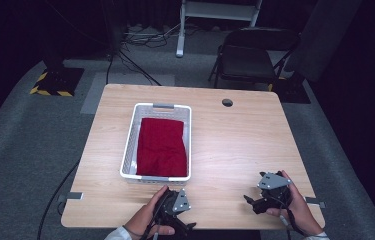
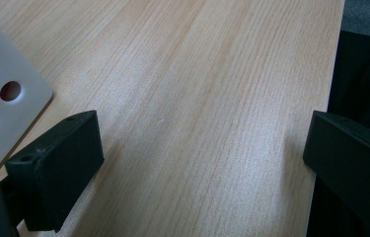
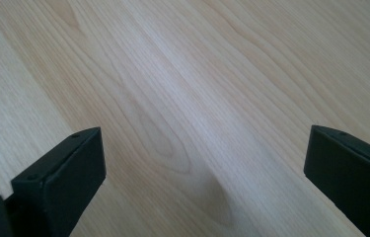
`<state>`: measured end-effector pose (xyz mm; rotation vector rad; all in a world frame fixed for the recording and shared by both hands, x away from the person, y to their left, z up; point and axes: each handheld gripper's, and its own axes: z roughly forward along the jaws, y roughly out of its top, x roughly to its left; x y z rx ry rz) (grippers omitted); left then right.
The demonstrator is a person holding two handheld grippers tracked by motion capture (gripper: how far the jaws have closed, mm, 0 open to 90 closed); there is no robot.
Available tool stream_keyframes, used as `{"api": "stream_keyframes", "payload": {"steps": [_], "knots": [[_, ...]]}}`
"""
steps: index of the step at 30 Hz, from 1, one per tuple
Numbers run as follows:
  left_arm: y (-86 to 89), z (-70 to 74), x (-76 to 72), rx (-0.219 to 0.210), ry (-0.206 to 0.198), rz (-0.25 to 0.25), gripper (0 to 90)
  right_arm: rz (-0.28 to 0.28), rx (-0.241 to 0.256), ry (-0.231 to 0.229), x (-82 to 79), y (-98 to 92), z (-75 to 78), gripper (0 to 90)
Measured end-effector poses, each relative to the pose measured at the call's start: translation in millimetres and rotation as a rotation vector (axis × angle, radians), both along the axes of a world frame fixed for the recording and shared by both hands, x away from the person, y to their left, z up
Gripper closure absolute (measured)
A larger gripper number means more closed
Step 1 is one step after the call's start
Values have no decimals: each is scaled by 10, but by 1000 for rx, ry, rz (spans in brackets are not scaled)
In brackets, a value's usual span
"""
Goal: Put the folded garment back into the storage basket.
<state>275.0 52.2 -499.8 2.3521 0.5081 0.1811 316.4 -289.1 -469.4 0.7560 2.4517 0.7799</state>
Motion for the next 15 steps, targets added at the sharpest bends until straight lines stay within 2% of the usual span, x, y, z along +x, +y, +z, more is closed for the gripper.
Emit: {"api": "stream_keyframes", "payload": {"steps": [5, 15], "knots": [[-1, -1, 2, 0, 0, 0, 16, -31, 23, 10, -50, -149, -34, 23], [-2, -1, 5, 0, 1, -1, 15, -51, 67, 43, -104, -349, -151, 23]]}}
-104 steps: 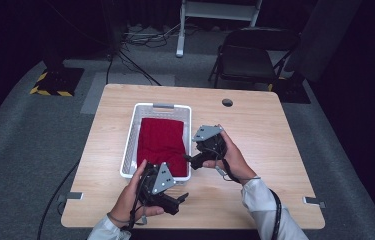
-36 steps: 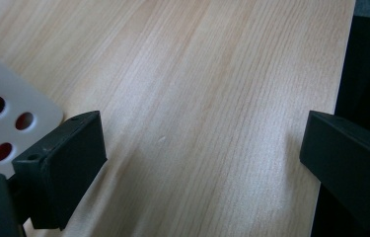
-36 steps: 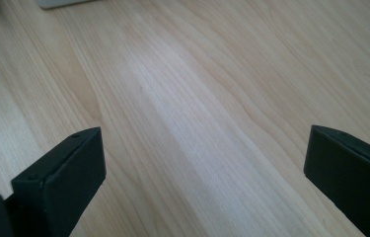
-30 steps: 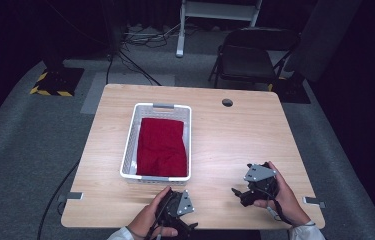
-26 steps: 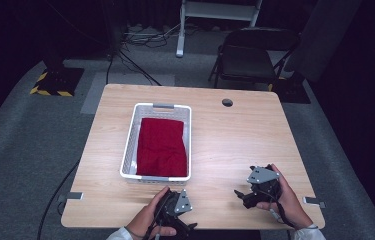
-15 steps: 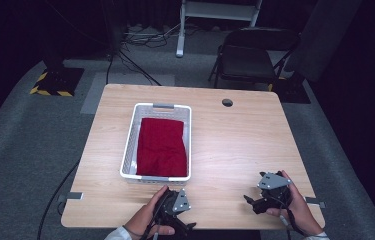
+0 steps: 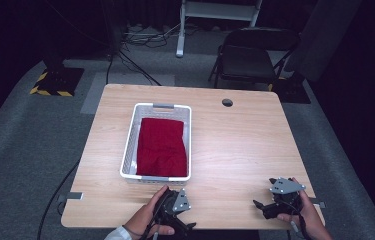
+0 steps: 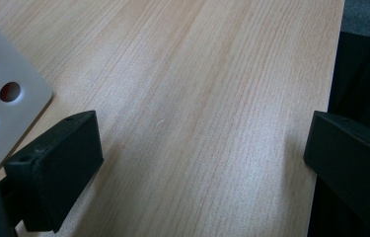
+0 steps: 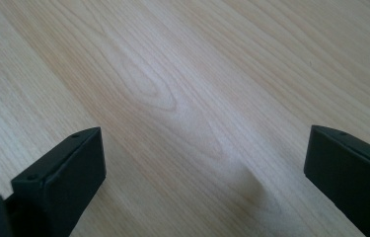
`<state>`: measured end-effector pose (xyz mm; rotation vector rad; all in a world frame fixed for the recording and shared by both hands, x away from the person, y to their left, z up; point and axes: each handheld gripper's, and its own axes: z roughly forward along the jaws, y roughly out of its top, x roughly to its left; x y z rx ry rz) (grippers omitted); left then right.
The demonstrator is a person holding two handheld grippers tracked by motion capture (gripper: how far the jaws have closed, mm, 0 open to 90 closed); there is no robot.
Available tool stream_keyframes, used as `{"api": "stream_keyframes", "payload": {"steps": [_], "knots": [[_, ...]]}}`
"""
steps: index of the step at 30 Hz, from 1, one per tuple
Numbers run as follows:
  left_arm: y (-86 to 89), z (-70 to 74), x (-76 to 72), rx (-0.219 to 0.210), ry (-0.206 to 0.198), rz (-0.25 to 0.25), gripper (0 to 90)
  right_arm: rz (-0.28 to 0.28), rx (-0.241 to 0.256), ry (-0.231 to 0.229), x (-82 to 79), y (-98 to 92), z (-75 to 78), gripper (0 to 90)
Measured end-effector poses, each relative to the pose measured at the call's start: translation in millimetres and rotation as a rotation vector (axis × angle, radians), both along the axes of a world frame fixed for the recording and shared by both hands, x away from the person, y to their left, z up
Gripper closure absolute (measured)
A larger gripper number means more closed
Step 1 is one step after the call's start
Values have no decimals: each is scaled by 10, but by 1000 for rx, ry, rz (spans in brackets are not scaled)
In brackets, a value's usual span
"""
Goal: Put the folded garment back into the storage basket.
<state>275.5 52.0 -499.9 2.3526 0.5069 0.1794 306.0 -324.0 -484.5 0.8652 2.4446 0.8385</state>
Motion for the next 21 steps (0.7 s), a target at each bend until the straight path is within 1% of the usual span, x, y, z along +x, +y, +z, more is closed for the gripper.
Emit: {"api": "stream_keyframes", "payload": {"steps": [3, 7, 9, 11, 12, 15, 17, 21], "knots": [[-1, -1, 2, 0, 0, 0, 13, -10, 13, 12, -11, -42, -42, 21], [-6, -2, 5, 1, 0, 1, 7, -22, 53, 17, -17, -108, -77, 10], [-8, -1, 8, 3, 1, -2, 6, -33, 82, 22, -15, -145, -103, 3], [-9, -1, 10, 3, 1, -3, 5, -41, 124, 37, -9, -188, -134, 3], [-9, -1, 10, 3, 1, -3, 5, -48, 136, 51, -4, -207, -140, 3], [-10, -1, 9, 3, 1, -3, 5, -55, 142, 65, -6, -248, -142, 3], [-10, -1, 9, 3, 1, -2, 5, -62, 155, 92, 7, -280, -146, 2], [-10, -1, 8, 3, 1, -1, 5, -71, 155, 89, -4, -324, -147, 2]]}}
